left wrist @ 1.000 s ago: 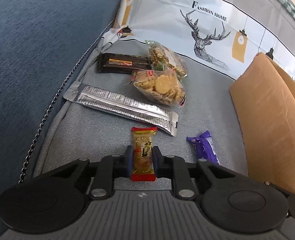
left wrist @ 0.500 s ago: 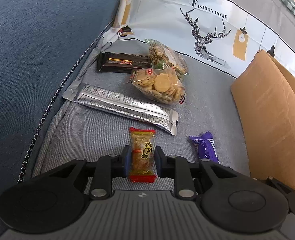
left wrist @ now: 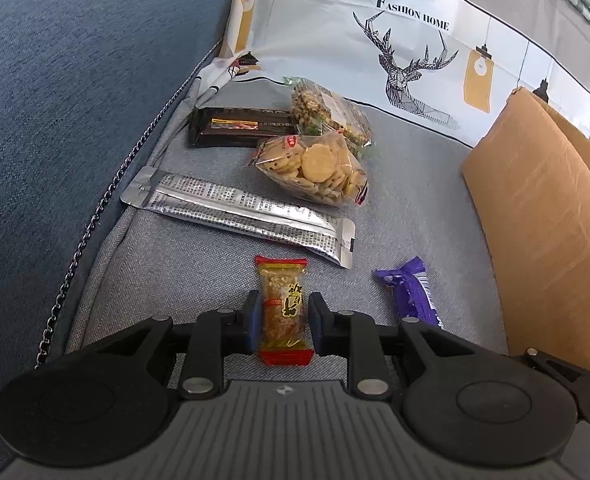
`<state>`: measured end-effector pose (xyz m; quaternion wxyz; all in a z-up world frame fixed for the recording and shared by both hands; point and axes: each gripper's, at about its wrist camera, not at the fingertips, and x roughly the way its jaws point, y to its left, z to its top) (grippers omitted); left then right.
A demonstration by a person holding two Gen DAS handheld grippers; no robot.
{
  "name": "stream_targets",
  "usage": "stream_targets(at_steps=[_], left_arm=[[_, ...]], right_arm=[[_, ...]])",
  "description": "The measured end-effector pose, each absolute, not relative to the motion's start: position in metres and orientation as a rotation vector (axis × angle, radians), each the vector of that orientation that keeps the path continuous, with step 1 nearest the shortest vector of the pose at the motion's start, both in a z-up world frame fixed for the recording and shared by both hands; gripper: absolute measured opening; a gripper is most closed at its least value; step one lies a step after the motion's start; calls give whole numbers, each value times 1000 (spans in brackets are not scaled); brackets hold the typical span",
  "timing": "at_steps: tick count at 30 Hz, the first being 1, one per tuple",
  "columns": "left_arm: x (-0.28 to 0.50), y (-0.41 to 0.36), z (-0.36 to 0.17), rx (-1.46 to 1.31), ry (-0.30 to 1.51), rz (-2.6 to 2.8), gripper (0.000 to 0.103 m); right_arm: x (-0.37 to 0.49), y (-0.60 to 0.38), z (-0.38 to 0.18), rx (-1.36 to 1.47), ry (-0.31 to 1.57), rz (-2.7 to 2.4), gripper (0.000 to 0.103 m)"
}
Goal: Organize snacks
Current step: 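Grasp the red-wrapped candy with the left gripper while the right gripper grasps the purple chocolate bar, then carry the candy with the left gripper while the right gripper carries the purple bar over the box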
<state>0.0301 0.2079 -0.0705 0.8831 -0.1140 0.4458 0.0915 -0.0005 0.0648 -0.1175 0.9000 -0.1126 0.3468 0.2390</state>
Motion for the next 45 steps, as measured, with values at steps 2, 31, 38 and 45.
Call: stream_targets(at_steps=[2,31,38,45], left_arm=[[30,207,-70,-237,928,191,22],[-49,197,7,-426,611,110,19],[-45,199,2,-437,612,112,19],[-49,201,4,-454,587,116,19]], right_arm=[[-3,64,-116,-237,708,497,20],[-47,48,-108,-351,728,554,32],[-49,46,-101,-319,681,572,17],[-55,41,-83,-296,610,585,17]])
